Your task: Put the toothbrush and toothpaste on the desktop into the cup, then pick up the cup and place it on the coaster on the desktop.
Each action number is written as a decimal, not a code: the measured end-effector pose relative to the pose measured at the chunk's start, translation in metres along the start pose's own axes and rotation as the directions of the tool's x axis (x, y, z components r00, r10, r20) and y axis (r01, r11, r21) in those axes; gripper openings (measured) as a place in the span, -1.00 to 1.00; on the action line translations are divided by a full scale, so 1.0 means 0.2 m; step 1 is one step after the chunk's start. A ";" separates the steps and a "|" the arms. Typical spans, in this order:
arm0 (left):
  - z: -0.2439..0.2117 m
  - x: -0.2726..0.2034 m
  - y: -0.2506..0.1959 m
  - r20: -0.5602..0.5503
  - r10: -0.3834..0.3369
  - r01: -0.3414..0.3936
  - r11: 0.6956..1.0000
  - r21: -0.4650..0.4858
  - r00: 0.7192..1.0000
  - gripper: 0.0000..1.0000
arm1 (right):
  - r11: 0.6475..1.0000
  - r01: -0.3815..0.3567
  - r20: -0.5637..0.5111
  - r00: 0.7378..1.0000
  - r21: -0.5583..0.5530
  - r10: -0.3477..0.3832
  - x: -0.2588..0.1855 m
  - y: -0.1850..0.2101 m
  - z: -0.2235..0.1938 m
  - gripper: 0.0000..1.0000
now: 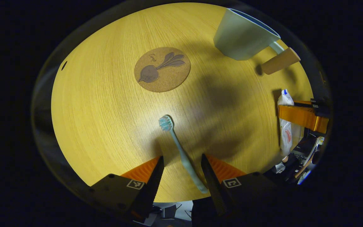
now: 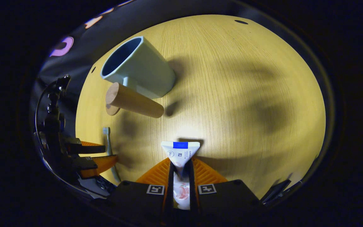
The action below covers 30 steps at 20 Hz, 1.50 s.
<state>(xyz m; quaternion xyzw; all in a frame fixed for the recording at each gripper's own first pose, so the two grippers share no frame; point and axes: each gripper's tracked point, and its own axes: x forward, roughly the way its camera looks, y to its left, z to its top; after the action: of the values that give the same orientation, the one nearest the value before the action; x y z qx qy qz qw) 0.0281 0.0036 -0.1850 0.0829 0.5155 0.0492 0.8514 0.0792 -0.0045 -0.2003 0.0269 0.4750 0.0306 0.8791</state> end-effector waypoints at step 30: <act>0.04 -0.03 -0.06 0.156 -0.106 0.108 0.994 -0.002 0.982 -1.00 | 0.996 0.077 0.012 0.997 -0.049 -0.077 -0.01 -0.01 0.01 -0.51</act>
<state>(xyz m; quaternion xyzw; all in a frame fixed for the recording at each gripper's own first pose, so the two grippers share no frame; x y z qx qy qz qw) 0.0327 -0.0094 -0.1789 0.0543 0.4509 -0.0004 0.8909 0.0793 -0.0075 -0.1983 -0.0131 0.4705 0.0083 0.8823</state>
